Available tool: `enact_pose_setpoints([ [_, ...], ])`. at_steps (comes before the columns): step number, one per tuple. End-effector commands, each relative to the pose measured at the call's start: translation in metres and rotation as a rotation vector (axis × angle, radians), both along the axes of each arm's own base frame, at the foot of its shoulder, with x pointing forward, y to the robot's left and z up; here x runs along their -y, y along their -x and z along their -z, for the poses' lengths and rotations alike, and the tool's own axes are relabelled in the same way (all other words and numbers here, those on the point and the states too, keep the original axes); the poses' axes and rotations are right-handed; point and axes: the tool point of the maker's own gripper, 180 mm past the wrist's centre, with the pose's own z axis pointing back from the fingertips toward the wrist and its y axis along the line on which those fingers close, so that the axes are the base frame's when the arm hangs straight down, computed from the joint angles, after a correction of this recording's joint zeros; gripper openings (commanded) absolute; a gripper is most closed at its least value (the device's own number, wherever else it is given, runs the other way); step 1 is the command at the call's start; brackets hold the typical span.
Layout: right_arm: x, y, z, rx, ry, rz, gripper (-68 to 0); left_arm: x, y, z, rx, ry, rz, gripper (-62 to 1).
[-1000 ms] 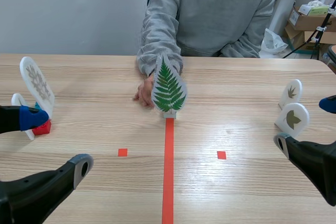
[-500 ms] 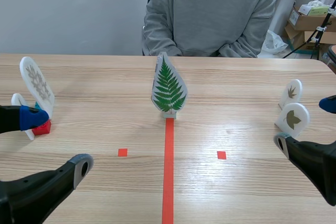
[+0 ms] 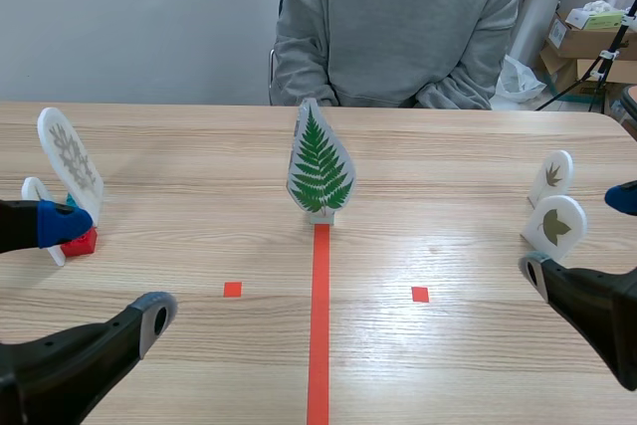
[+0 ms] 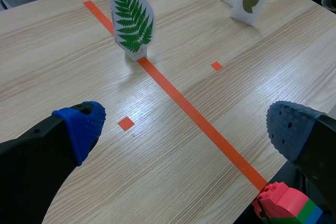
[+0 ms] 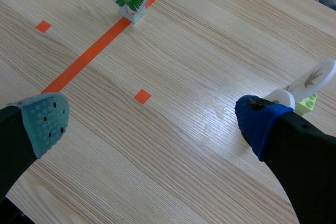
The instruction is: Do the leaf sorting experiment
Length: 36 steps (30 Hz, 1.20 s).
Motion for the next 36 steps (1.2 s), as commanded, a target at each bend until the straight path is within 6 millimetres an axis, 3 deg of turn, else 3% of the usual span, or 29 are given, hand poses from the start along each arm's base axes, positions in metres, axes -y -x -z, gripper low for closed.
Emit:
enact_pose_setpoints([
  [1,-0.002,-0.003,-0.005,0.021,-0.015,-0.008,0.4,0.001,-0.002,-0.003,0.013,0.012,-0.004,1.4],
  [17,-0.002,-0.003,-0.005,0.018,-0.012,-0.008,0.4,0.000,-0.002,-0.002,0.012,0.006,-0.003,1.4],
  [22,-0.002,-0.003,-0.005,0.018,-0.012,-0.008,0.4,-0.003,-0.007,0.007,0.005,-0.083,0.010,1.4],
  [28,-0.001,-0.003,-0.005,0.018,-0.012,-0.008,0.4,-0.014,-0.029,0.019,0.018,-0.096,-0.018,1.4],
  [32,-0.001,-0.003,-0.005,0.017,-0.011,-0.008,0.4,-0.017,-0.055,0.044,0.006,-0.099,-0.020,1.4],
  [36,-0.001,-0.003,-0.004,0.016,-0.008,-0.008,0.4,-0.007,-0.089,0.070,0.001,-0.079,0.009,1.4],
])
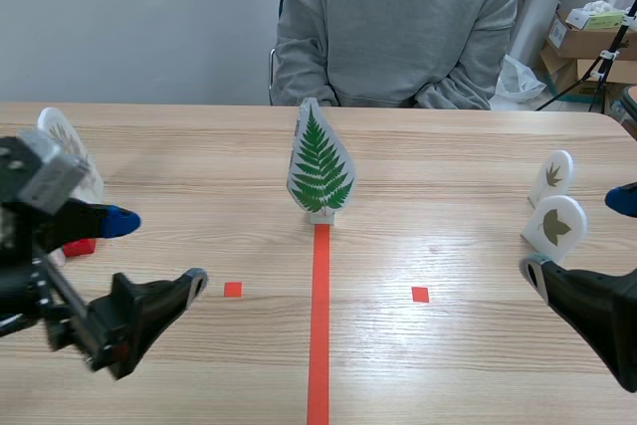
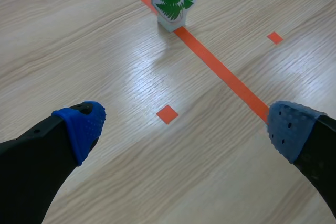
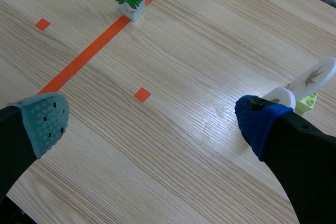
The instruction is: Do the leaf sorting experiment
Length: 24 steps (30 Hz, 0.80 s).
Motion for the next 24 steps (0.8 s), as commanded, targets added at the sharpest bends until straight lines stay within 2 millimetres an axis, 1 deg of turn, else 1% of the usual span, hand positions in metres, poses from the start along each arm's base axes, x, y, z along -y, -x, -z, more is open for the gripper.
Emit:
enact_pose_setpoints([
  [1,-0.002,-0.003,-0.005,0.022,-0.012,-0.009,0.4,0.010,-0.020,-0.006,0.052,0.016,0.029,1.4],
  [4,-0.001,-0.003,-0.004,0.018,-0.006,-0.009,0.4,0.029,-0.048,0.012,0.042,0.011,0.077,1.4],
  [6,-0.001,-0.003,-0.004,0.015,-0.004,-0.009,0.4,0.043,-0.066,0.020,0.038,0.009,0.101,1.4],
  [11,-0.001,-0.002,-0.003,0.012,-0.002,-0.008,0.4,0.071,-0.110,0.030,0.064,-0.020,0.083,1.4],
  [13,-0.001,-0.002,-0.003,0.012,-0.002,-0.008,0.4,0.081,-0.122,0.033,0.071,-0.031,0.071,1.4],
  [17,-0.001,-0.002,-0.003,0.012,-0.002,-0.008,0.4,0.100,-0.134,0.038,0.060,-0.035,0.070,1.4],
  [22,-0.001,-0.002,-0.003,0.012,-0.002,-0.008,0.4,0.115,-0.136,0.044,0.039,-0.025,0.080,1.4],
  [24,-0.001,-0.002,-0.003,0.012,-0.002,-0.008,0.4,0.117,-0.136,0.045,0.033,-0.022,0.081,1.4],
])
